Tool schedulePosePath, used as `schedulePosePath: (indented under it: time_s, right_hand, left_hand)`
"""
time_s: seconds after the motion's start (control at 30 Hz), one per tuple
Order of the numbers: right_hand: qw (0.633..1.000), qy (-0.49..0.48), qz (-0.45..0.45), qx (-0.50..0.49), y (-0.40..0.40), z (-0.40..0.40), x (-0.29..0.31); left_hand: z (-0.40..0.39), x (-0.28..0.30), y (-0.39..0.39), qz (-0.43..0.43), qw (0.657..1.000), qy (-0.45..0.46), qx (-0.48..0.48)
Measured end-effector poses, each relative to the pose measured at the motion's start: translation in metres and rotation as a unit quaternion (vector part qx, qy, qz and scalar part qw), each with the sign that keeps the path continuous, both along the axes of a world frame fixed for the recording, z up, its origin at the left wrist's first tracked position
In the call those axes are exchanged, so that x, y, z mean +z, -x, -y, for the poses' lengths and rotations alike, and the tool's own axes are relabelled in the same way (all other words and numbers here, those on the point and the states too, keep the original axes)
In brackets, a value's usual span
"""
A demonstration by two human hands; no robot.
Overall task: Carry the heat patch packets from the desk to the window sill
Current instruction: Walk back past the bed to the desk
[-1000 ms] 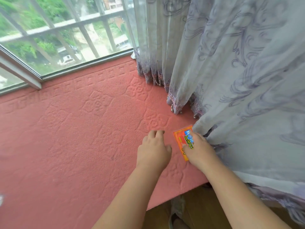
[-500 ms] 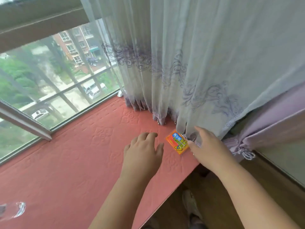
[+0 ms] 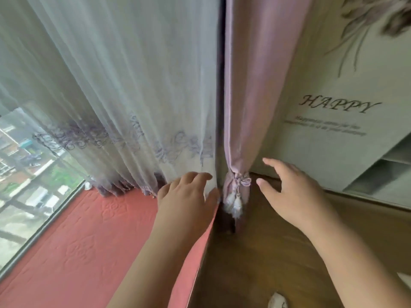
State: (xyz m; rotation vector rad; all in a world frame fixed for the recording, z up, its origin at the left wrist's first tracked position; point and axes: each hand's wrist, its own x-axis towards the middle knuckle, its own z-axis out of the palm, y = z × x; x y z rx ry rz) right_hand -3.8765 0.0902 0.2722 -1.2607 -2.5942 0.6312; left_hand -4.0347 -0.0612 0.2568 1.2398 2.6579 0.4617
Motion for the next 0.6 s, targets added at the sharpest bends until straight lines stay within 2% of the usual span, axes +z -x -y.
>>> schedulePosePath:
  time_s: [0.3,0.6]
  right_hand:
    - [0.993,0.001,-0.019,-0.120,-0.136,-0.071,0.012]
    - [0.983,-0.046,0.000,-0.179,-0.230,-0.138,0.041]
  left_hand:
    - [-0.126,0.034,-0.110,-0.042,0.987,0.000,-0.157]
    - [-0.223,0.055,-0.192,-0.048,0.977,-0.009,-0.206]
